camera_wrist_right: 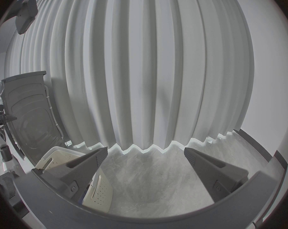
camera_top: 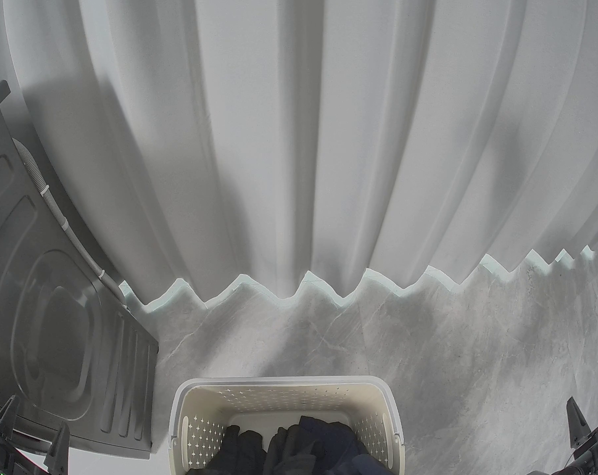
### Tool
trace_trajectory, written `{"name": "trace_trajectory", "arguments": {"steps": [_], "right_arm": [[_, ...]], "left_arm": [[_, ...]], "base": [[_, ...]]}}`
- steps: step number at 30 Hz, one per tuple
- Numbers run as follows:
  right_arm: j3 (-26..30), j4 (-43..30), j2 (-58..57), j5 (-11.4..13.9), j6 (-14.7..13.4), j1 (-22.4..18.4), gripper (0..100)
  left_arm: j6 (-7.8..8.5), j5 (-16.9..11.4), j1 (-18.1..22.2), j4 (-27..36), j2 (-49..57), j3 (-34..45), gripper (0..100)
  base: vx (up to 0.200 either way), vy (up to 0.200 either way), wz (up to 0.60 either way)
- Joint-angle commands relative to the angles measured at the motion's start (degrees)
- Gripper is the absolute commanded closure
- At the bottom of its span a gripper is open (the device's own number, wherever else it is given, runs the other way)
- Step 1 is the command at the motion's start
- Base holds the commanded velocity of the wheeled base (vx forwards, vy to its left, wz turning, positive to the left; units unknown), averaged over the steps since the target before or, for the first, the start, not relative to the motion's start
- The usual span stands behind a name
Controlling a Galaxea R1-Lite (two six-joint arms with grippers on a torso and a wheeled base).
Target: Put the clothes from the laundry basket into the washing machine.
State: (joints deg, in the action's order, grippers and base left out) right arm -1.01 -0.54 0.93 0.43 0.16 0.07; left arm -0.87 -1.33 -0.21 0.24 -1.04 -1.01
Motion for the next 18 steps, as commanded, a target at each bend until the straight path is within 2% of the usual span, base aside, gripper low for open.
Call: {"name": "trace_trajectory", "arguments": {"steps": [1, 7, 18], "right_arm": [[0.92, 0.01, -0.93, 0.01, 0.02, 0.01, 0], [0.92, 0.01, -0.93, 0.01, -0.07, 0.01, 0], [0.92, 0.01, -0.93, 0.01, -0.07, 0.01, 0]], "left_arm": [[-0.01, 0.01, 0.03, 0.02, 1.04, 0.92, 0], [-0.01, 0.01, 0.03, 0.02, 1.04, 0.92, 0], [0.25, -0.08, 0.03, 0.02, 0.95, 0.92, 0]], "base": [[0.0, 0.0, 0.0], [0.0, 0.0, 0.0], [-0.2, 0.0, 0.0]]}}
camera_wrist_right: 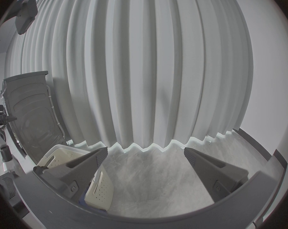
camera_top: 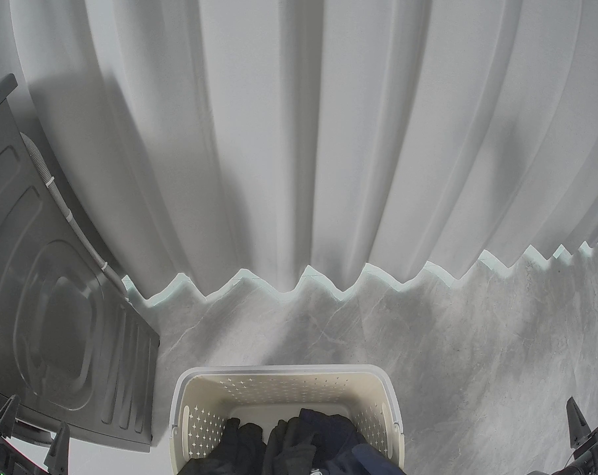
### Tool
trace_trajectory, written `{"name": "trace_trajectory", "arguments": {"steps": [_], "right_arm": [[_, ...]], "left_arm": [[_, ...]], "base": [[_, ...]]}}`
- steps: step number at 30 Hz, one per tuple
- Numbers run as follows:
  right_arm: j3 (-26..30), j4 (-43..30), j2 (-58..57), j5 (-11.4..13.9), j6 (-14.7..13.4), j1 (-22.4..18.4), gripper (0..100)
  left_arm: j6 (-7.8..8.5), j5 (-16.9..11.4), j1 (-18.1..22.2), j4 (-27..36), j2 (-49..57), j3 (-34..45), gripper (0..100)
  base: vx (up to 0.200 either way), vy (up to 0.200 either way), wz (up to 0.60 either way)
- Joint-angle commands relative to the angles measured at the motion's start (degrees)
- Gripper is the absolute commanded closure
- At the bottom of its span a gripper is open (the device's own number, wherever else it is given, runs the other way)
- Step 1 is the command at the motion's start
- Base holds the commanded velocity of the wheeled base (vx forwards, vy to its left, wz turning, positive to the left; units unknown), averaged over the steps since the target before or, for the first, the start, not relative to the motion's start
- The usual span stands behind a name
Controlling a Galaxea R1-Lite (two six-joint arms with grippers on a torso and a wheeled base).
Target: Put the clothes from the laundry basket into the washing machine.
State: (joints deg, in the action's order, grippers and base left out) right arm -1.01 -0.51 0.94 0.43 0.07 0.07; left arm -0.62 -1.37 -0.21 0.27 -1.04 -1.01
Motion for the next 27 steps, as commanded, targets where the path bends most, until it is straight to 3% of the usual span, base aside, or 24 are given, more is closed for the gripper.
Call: {"name": "trace_trajectory", "arguments": {"steps": [1, 27], "right_arm": [[0.92, -0.02, -0.94, 0.01, 0.01, 0.01, 0], [0.92, -0.02, -0.94, 0.01, 0.01, 0.01, 0]], "left_arm": [[0.01, -0.04, 0.03, 0.0, 1.04, 0.92, 0], [-0.08, -0.04, 0.03, 0.0, 1.04, 0.92, 0]], "base": [[-0.2, 0.0, 0.0], [-0.2, 0.0, 0.0]]}}
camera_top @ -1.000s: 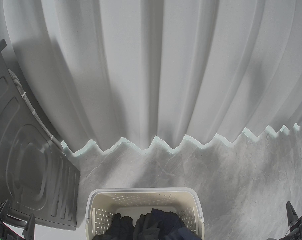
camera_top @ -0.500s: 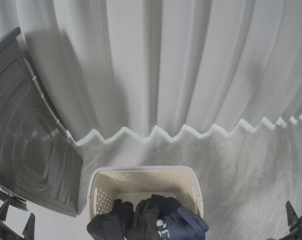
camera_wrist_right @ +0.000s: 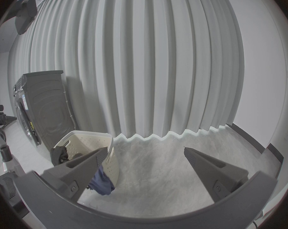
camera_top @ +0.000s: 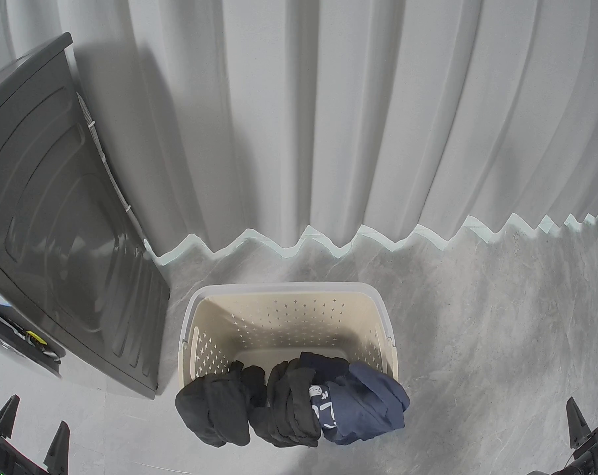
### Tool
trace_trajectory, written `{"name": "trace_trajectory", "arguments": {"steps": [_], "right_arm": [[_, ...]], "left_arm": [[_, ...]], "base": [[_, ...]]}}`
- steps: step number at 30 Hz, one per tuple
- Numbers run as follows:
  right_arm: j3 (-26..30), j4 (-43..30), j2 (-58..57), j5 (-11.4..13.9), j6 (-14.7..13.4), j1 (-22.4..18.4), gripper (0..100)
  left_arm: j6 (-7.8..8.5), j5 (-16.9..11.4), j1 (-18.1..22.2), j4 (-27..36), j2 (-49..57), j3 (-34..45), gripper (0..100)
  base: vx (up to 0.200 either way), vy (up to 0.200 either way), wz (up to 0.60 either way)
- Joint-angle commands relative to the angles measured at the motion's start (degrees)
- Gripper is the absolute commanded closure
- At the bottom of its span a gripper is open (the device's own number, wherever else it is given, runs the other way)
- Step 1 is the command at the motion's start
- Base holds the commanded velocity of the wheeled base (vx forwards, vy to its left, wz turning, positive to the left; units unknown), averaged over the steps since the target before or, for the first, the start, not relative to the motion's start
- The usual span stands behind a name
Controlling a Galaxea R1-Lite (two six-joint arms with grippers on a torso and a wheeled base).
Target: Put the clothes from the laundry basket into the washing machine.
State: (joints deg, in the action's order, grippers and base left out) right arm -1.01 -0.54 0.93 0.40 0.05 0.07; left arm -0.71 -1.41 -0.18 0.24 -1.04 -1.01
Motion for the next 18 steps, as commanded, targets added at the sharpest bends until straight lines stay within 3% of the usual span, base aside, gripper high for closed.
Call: {"name": "trace_trajectory", "arguments": {"steps": [1, 4, 16, 18], "right_arm": [[0.92, 0.01, -0.93, 0.04, 0.04, 0.01, 0], [0.92, 0.01, -0.93, 0.04, 0.04, 0.01, 0], [0.92, 0.01, -0.93, 0.04, 0.04, 0.01, 0], [0.92, 0.01, -0.93, 0.04, 0.04, 0.01, 0]], "left_arm": [[0.0, 0.01, 0.01, 0.02, 1.04, 0.92, 0], [0.0, 0.01, 0.01, 0.02, 1.04, 0.92, 0], [0.0, 0.01, 0.01, 0.02, 1.04, 0.92, 0], [-0.08, 0.01, 0.01, 0.02, 1.04, 0.92, 0]], "base": [[-0.2, 0.0, 0.0], [-0.2, 0.0, 0.0], [0.0, 0.0, 0.0], [0.0, 0.2, 0.0]]}}
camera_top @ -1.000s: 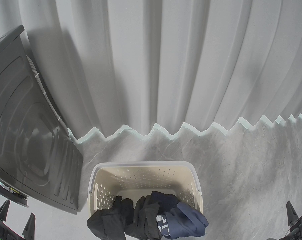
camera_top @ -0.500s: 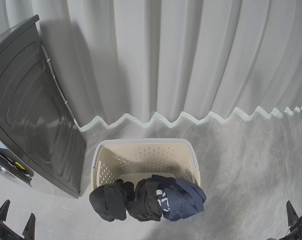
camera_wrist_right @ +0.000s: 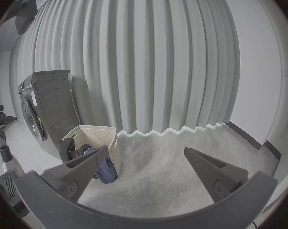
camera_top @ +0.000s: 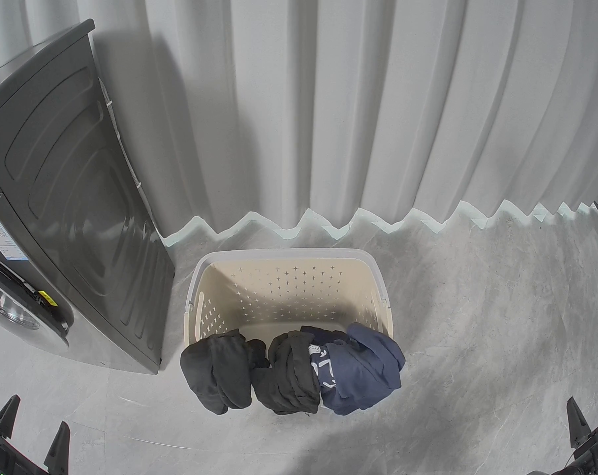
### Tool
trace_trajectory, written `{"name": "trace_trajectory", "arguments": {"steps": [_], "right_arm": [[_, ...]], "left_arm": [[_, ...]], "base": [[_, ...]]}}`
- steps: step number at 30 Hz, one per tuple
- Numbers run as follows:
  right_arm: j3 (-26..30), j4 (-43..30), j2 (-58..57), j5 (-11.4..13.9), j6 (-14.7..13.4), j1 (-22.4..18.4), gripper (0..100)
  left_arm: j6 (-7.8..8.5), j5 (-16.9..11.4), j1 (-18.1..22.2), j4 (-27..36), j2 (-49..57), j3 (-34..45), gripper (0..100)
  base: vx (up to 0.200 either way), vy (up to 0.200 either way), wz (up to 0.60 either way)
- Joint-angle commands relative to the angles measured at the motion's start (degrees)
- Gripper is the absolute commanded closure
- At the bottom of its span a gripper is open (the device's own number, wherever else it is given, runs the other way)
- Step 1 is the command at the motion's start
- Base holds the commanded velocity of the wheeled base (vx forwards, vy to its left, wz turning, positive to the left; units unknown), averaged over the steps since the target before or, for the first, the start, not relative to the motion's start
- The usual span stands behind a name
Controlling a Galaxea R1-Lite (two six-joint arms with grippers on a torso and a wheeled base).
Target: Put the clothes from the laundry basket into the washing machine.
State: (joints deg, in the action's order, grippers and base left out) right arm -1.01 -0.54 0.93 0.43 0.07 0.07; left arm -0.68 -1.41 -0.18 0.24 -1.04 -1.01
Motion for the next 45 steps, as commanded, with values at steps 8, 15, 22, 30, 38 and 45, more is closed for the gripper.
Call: {"name": "trace_trajectory", "arguments": {"steps": [8, 15, 22, 30, 38, 45], "right_arm": [[0.92, 0.01, -0.93, 0.01, 0.01, 0.01, 0], [0.92, 0.01, -0.93, 0.01, 0.01, 0.01, 0], [0.92, 0.01, -0.93, 0.01, 0.01, 0.01, 0], [0.92, 0.01, -0.93, 0.01, 0.01, 0.01, 0], [0.92, 0.01, -0.93, 0.01, 0.01, 0.01, 0], [0.92, 0.01, -0.93, 0.01, 0.01, 0.01, 0]], "left_arm": [[-0.02, 0.01, 0.01, 0.02, 1.04, 0.92, 0], [-0.02, 0.01, 0.01, 0.02, 1.04, 0.92, 0], [-0.11, 0.01, 0.01, 0.02, 1.04, 0.92, 0], [-0.11, 0.01, 0.01, 0.02, 0.95, 0.92, 0], [-0.2, 0.01, 0.01, 0.02, 1.04, 0.92, 0], [-0.2, 0.01, 0.01, 0.02, 1.04, 0.92, 0]], "base": [[0.0, 0.2, 0.0], [0.0, 0.2, 0.0], [0.0, 0.2, 0.0], [0.0, 0.2, 0.0], [0.0, 0.175, 0.0], [0.0, 0.0, 0.0]]}}
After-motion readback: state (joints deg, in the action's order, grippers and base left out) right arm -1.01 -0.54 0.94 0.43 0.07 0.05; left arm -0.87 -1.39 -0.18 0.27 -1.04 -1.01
